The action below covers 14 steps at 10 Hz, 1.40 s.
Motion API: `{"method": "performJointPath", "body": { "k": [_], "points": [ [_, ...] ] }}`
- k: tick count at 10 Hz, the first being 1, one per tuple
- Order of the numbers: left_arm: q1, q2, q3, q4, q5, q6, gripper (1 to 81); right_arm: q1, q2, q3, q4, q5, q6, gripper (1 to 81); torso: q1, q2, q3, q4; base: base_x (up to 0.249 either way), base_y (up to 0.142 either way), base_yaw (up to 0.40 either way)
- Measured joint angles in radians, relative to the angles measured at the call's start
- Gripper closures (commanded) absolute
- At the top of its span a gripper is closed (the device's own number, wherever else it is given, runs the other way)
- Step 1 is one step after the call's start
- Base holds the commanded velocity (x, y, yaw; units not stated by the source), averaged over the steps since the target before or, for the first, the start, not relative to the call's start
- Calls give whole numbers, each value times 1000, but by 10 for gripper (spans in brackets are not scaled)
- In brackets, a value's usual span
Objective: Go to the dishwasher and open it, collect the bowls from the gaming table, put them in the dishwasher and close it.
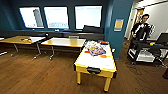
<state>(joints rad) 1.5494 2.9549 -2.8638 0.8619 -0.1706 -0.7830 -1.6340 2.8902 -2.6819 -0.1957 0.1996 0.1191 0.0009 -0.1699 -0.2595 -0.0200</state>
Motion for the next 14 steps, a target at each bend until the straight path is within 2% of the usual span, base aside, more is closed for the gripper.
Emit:
{"method": "performJointPath", "body": {
  "k": [5, 8, 14],
  "points": [
    [-7, 47, -2, -1, 3, 0, 811, 8, 2, -1, 0, 2, 0, 811, 0, 0, 0, 0, 0, 0, 0],
    [-6, 76, -10, -5, 21, -1, 811, 9, 37, -4, 1, 1, 0, 811, 0, 0, 0, 0, 0, 0, 0],
    [-5, 70, -11, -6, 14, -3, 811, 9, 31, -7, 1, 1, 0, 811, 0, 0, 0, 0, 0, 0, 0]
  ]
}}
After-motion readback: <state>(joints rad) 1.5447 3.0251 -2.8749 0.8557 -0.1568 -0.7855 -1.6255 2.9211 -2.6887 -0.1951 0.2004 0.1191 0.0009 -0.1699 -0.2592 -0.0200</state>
